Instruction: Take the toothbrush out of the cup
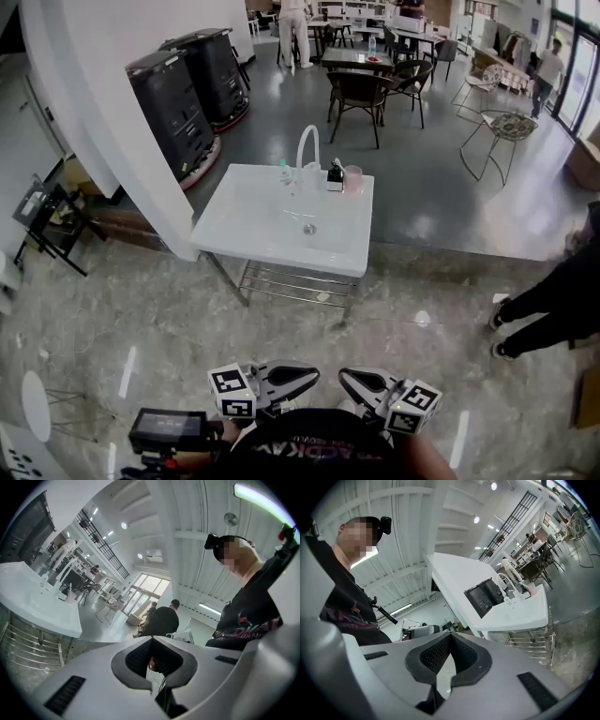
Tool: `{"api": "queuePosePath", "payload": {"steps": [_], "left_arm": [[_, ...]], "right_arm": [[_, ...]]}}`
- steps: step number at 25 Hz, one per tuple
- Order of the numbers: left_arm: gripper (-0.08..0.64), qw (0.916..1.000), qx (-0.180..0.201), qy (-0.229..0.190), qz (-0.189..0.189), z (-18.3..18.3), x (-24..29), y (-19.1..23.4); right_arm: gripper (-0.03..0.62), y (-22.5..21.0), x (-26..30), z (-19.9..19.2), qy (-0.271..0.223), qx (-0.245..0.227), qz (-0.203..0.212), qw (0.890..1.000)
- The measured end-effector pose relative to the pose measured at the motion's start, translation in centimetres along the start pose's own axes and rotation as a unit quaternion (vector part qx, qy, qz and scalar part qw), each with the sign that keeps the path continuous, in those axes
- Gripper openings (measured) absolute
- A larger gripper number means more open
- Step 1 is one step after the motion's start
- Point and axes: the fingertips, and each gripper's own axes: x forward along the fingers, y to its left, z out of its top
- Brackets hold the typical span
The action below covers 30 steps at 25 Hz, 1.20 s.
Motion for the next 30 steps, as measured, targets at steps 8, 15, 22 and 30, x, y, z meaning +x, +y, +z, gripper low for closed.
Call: {"api": "queuePosePath", "payload": {"steps": [8,15,22,30], "left_arm": [[0.008,1.0,-0.001,0.003,0.008,-0.5,0.8,-0.1],[0.009,0.9999,-0.006,0.0,0.016,-0.8,2.6,-0.2],[0.008,0.9998,-0.005,-0.003,0.02,-1.4,5.2,-0.6],[0.008,0.9989,-0.005,-0.023,0.041,-1.6,7.1,-1.4]], "right_arm": [[0.011,-1.4,-1.3,0.2,-0.014,0.024,-0.004,1.0],[0.009,-2.5,-2.7,1.1,-0.028,0.039,0.0,0.999],[0.009,-4.0,-5.2,1.2,-0.012,0.037,0.0,0.999],[0.009,-4.7,-7.3,1.8,0.0,0.034,0.015,0.999]]}}
